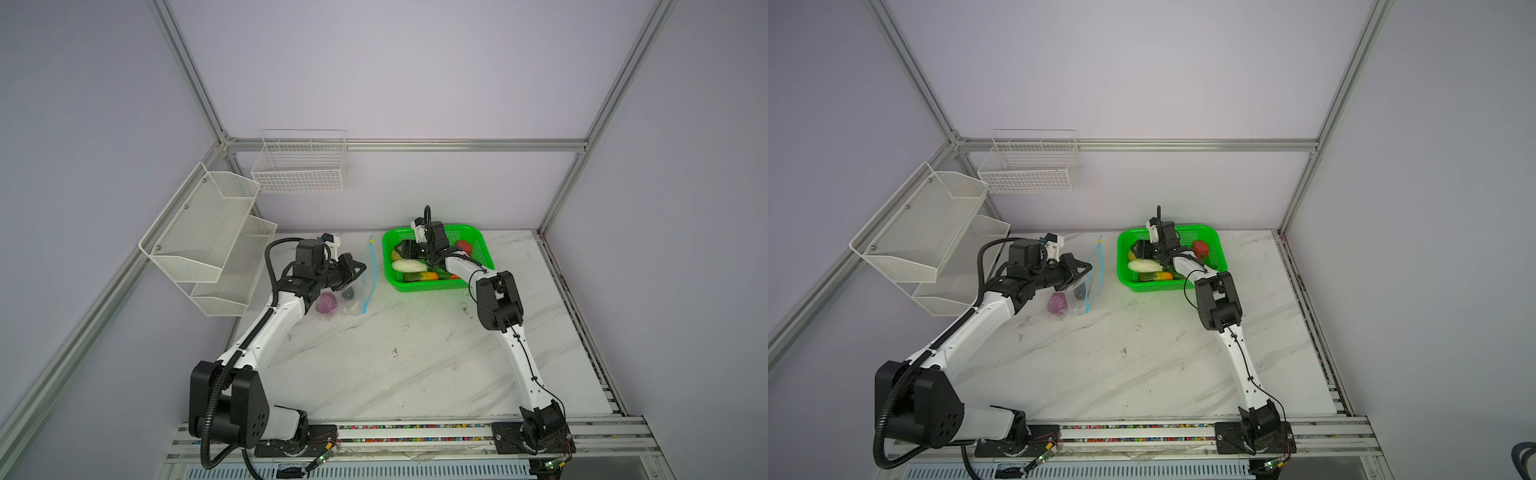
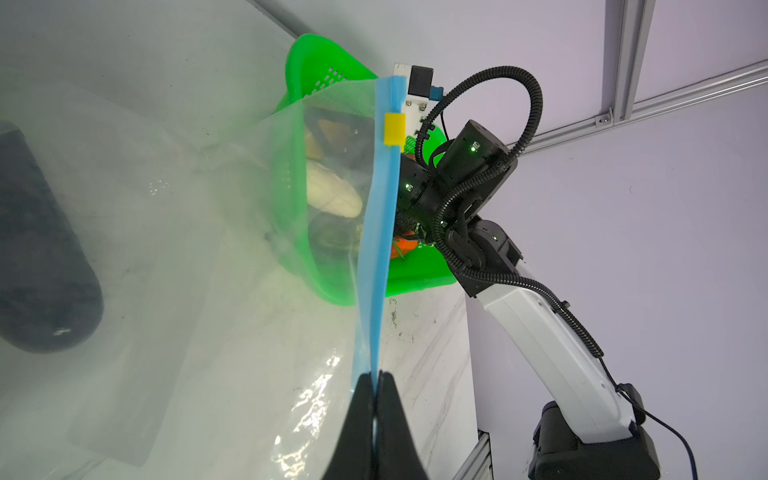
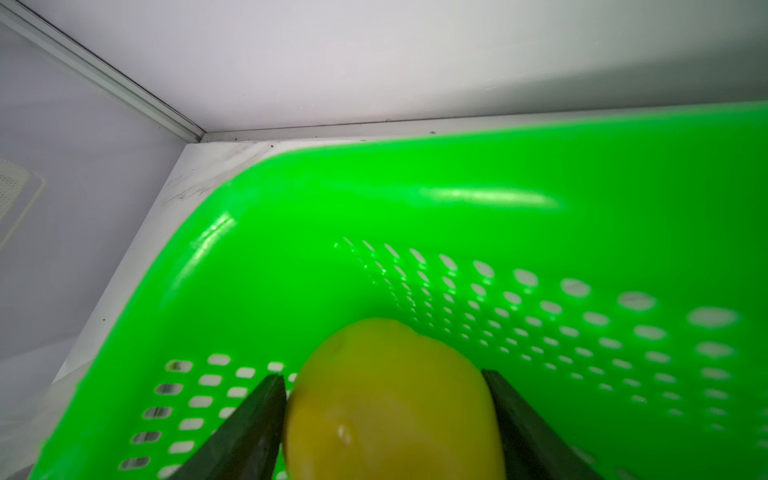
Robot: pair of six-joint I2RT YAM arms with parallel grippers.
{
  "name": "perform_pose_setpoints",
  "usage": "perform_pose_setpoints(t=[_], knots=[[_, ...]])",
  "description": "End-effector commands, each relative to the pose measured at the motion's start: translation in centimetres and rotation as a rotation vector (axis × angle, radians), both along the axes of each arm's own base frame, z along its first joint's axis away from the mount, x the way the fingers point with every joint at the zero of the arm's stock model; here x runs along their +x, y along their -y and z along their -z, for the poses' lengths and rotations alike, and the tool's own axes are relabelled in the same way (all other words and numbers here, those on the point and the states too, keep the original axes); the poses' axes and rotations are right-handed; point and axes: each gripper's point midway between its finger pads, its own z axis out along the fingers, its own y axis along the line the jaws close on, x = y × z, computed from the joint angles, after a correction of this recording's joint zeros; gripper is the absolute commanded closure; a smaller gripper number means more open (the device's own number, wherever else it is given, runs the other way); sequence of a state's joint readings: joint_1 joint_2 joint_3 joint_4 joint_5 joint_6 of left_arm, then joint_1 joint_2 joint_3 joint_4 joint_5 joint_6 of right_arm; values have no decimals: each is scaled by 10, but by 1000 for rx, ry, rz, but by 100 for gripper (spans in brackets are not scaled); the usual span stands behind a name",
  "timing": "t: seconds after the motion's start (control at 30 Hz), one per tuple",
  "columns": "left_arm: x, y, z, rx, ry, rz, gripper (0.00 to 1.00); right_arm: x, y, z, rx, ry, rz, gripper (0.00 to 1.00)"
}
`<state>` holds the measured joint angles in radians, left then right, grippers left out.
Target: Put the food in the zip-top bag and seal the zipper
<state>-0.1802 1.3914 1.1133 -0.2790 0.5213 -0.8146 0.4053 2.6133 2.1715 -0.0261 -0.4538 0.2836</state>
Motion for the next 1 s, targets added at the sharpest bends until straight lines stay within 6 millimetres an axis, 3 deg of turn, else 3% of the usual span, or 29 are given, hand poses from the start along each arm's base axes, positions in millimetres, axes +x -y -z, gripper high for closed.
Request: perform_pose_setpoints(t=[0.0,0.3,0.47,0.73,0.97], knots=[[2,2,-37,3,101,16,100,-2,6,-21,12,20,7,36],[1,2,-34,5,95,13,100,-6,10,-30,46,16,4,38],[2,1,-33,5,96,10,100,-18,4,-27,58,-21,-53,38],[2,2,-32,5,92,12,100,-37,-7,-21,57,-54,-133,31],[0,2,-33,7,95,9,100,-35,-13,-17,58,-57,-142,26]])
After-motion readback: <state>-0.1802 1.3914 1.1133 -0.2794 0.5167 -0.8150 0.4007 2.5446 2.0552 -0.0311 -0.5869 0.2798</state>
